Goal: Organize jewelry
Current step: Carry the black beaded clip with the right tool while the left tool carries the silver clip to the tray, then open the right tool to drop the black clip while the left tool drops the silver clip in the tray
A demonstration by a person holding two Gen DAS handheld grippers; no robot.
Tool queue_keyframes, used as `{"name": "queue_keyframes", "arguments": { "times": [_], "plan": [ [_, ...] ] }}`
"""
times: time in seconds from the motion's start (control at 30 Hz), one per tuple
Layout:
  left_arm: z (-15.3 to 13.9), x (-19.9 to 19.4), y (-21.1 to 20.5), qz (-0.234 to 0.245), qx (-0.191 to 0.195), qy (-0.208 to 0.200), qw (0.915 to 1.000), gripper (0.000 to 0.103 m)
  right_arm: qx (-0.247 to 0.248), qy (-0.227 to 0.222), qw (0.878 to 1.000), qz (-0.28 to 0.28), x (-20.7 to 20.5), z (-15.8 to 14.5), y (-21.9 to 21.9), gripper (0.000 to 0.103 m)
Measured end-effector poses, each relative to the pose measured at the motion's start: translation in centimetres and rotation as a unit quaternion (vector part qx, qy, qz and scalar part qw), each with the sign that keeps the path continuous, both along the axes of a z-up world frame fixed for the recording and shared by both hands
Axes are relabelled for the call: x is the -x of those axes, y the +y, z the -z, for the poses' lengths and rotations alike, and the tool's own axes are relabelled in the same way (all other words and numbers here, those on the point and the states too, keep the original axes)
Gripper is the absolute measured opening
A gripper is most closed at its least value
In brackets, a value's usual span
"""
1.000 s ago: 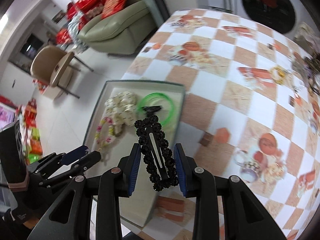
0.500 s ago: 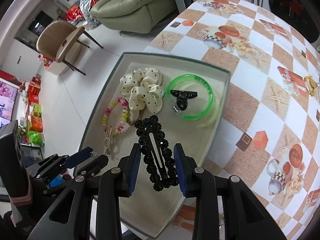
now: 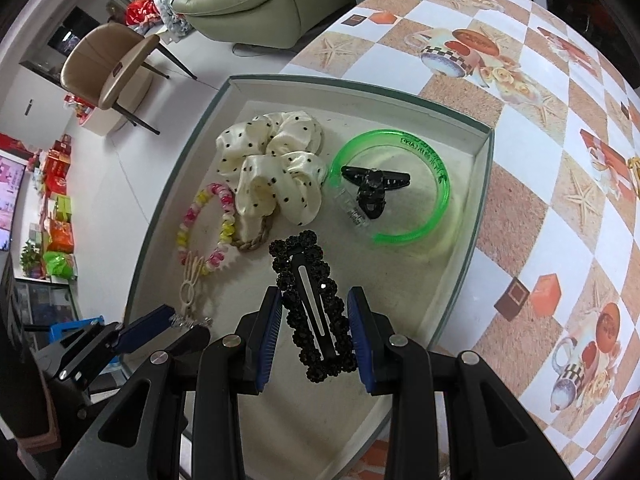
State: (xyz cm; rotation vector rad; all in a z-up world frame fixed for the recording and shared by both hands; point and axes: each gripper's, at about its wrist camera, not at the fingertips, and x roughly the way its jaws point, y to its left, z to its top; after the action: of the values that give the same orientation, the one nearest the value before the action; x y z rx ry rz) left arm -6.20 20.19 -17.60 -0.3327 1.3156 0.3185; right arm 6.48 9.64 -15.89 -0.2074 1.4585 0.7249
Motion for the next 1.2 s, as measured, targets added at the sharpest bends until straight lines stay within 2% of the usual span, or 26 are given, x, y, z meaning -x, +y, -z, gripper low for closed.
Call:
{"name": "queue_keyframes", "arguments": {
  "times": [0.3, 0.63, 0.7, 0.83, 0.87, 0.9, 0.93, 1.0, 1.07, 1.2],
  "plan": [
    [0.6, 0.0, -0.1, -0.005, -0.004, 0.011, 0.9999, 0.039, 0.017, 0.003, 1.0, 0.0, -0.7, 1.9, 0.5, 0.037],
    [0.9, 0.1, -0.2, -0.006, -0.013, 0.028, 0.9995, 0.039, 0.012, 0.008, 1.0, 0.002, -0.6, 1.9, 0.4, 0.039],
    [0.8, 0.1, -0.2, -0.008, -0.017, 0.031, 0.9994, 0.04, 0.009, 0.014, 1.0, 0.006, -0.8, 1.9, 0.0, 0.042],
    [0.3, -0.3, -0.4, -0.007, -0.024, 0.03, 0.9992, 0.04, -0.014, 0.024, 0.999, 0.02, -1.2, 0.9, -1.0, 0.057],
    [0.1, -0.4, -0.5, -0.006, -0.027, 0.03, 0.9992, 0.043, -0.023, 0.026, 0.999, 0.025, -1.3, 0.5, -1.2, 0.059],
    [0.0, -0.5, -0.6, -0.005, -0.029, 0.03, 0.9991, 0.065, -0.031, 0.027, 0.999, 0.029, -1.4, 0.1, -1.4, 0.059],
    [-0.3, -0.5, -0.7, -0.005, -0.034, 0.026, 0.9991, 0.081, -0.037, 0.028, 0.998, 0.032, -1.4, -0.2, -1.5, 0.059],
    [-1.0, -0.5, -0.9, -0.001, -0.045, 0.014, 0.9989, 0.082, -0.05, 0.027, 0.998, 0.04, -1.6, -1.0, -2.2, 0.06],
    [-1.2, -1.0, -1.2, 0.008, -0.043, 0.017, 0.9989, 0.082, -0.059, 0.025, 0.997, 0.049, -1.8, -1.8, -3.0, 0.066],
    [-1.7, -1.9, -2.1, 0.025, -0.041, 0.017, 0.9987, 0.082, -0.073, 0.023, 0.994, 0.076, -2.0, -3.3, -5.5, 0.069]
  ]
}}
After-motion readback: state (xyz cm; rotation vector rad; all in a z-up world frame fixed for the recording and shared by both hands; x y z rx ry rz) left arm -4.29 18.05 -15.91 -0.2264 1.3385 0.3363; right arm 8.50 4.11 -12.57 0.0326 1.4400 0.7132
